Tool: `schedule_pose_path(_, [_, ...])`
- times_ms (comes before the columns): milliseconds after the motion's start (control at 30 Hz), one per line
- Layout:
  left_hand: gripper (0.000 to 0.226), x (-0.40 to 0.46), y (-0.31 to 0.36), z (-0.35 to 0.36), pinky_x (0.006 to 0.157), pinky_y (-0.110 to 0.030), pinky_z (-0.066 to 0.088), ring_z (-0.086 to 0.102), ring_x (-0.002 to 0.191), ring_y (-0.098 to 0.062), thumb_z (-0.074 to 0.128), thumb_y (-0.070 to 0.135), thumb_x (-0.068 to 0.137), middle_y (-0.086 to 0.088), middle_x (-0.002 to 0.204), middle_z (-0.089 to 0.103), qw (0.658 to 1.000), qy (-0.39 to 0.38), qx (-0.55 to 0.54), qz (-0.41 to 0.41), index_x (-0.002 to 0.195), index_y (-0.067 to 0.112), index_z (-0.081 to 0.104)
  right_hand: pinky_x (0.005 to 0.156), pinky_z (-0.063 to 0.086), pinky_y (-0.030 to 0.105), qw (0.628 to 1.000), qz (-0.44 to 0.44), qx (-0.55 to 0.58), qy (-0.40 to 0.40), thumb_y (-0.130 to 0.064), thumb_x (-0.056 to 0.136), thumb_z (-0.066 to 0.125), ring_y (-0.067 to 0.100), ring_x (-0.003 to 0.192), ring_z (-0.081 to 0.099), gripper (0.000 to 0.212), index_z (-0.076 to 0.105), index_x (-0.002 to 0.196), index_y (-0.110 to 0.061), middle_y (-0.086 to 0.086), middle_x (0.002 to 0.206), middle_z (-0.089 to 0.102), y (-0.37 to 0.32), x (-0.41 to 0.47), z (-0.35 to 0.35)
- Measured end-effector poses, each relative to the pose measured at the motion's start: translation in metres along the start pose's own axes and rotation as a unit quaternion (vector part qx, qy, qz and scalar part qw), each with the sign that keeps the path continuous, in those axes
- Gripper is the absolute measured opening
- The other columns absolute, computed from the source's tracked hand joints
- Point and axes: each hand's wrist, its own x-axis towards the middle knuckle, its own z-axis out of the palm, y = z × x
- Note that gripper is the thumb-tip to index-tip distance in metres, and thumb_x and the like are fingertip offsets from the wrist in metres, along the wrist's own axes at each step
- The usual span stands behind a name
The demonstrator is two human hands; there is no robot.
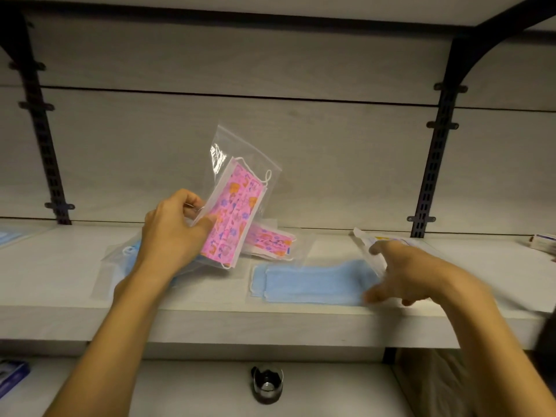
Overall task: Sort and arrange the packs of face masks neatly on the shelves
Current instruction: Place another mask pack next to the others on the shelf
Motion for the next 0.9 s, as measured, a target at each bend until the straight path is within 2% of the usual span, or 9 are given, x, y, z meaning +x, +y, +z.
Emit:
schedule_pose_path(67, [0.014,-0.003,0.001,-0.002,0.068,-0.027,0.033,0.050,0.076,-0.019,0.070,0.020,0.083,0.007,0.078,0.056,1.000,0.007,-0.001,0.002,0.090,0.018,0.058,0.073,0.057,0.040,0.997,-0.022,0.019,0.072,-0.016,0.071,0.083,0.026,0.086,0.061,0.082,0.034,0.136,-0.013,0.007,0.103,0.054,0.005,0.006,0.002])
schedule_pose_path(133, [0.014,-0.006,0.000,-0.002,0.067,-0.027,0.033,0.050,0.075,-0.019,0.070,0.019,0.083,0.008,0.077,0.055,1.000,0.013,-0.005,0.000,0.089,0.017,0.058,0.076,0.055,0.049,0.988,-0.039,0.070,0.130,-0.010,0.070,0.080,0.031,0.083,0.061,0.064,0.042,0.121,-0.004,0.012,0.093,0.060,0.011,0.010,0.004])
schedule_pose_path(267, [0.014,-0.012,-0.001,-0.001,0.069,-0.026,0.036,0.054,0.081,-0.020,0.071,0.019,0.082,0.005,0.081,0.058,1.000,0.016,-0.023,-0.010,0.089,0.015,0.059,0.061,0.053,0.042,0.959,-0.089,0.148,0.226,-0.001,0.073,0.072,0.032,0.061,0.061,0.011,0.065,0.080,0.003,0.016,0.065,0.064,0.020,0.011,0.003])
schedule_pose_path(333, [0.014,-0.015,0.001,0.001,0.070,-0.027,0.036,0.055,0.083,-0.020,0.071,0.018,0.083,0.003,0.084,0.059,0.999,0.014,-0.032,-0.008,0.088,0.014,0.059,0.065,0.055,0.043,0.938,-0.094,0.201,0.267,-0.002,0.074,0.069,0.034,0.066,0.064,0.007,0.068,0.072,-0.008,0.012,0.061,0.066,0.021,0.008,0.005])
schedule_pose_path(433, [0.013,-0.020,0.008,0.004,0.068,-0.025,0.035,0.054,0.083,-0.018,0.070,0.017,0.084,0.002,0.086,0.060,0.999,0.011,-0.038,0.001,0.089,0.013,0.059,0.054,0.045,0.028,0.919,-0.097,0.246,0.294,-0.003,0.076,0.064,0.028,0.059,0.059,0.011,0.067,0.075,-0.014,0.004,0.057,0.064,0.027,0.011,0.010])
schedule_pose_path(500, [0.013,-0.022,0.012,0.005,0.065,-0.026,0.035,0.054,0.083,-0.017,0.069,0.017,0.084,0.002,0.086,0.059,0.999,0.006,-0.040,0.006,0.089,0.013,0.058,0.051,0.035,0.021,0.909,-0.113,0.257,0.307,-0.007,0.080,0.063,0.017,0.055,0.053,0.009,0.067,0.081,-0.014,0.002,0.065,0.065,0.032,0.012,0.011])
schedule_pose_path(633, [0.013,-0.026,0.014,0.002,0.066,-0.027,0.037,0.054,0.081,-0.018,0.070,0.018,0.084,0.005,0.083,0.058,0.999,0.009,-0.048,0.008,0.089,0.011,0.059,0.057,0.053,0.027,0.845,-0.166,0.411,0.300,-0.014,0.095,0.056,0.019,0.076,0.067,0.012,0.062,0.104,-0.017,0.003,0.091,0.069,0.032,0.010,0.008])
schedule_pose_path(800, [0.015,-0.031,0.007,-0.004,0.064,-0.027,0.042,0.056,0.085,-0.016,0.069,0.018,0.085,0.012,0.081,0.056,0.997,0.025,-0.077,-0.007,0.090,0.011,0.058,0.057,0.056,0.022,0.771,-0.219,0.491,0.342,-0.015,0.099,0.051,0.003,0.069,0.068,0.014,0.057,0.109,-0.022,-0.010,0.079,0.070,0.020,0.002,0.000])
schedule_pose_path(900, [0.017,-0.033,0.004,-0.009,0.072,-0.030,0.046,0.056,0.090,-0.016,0.071,0.018,0.084,0.013,0.084,0.056,0.993,0.036,-0.110,-0.028,0.092,0.013,0.057,0.055,0.053,0.014,0.744,-0.243,0.507,0.361,-0.018,0.097,0.055,-0.002,0.067,0.066,0.017,0.055,0.114,-0.020,-0.018,0.070,0.069,0.012,-0.004,-0.010])
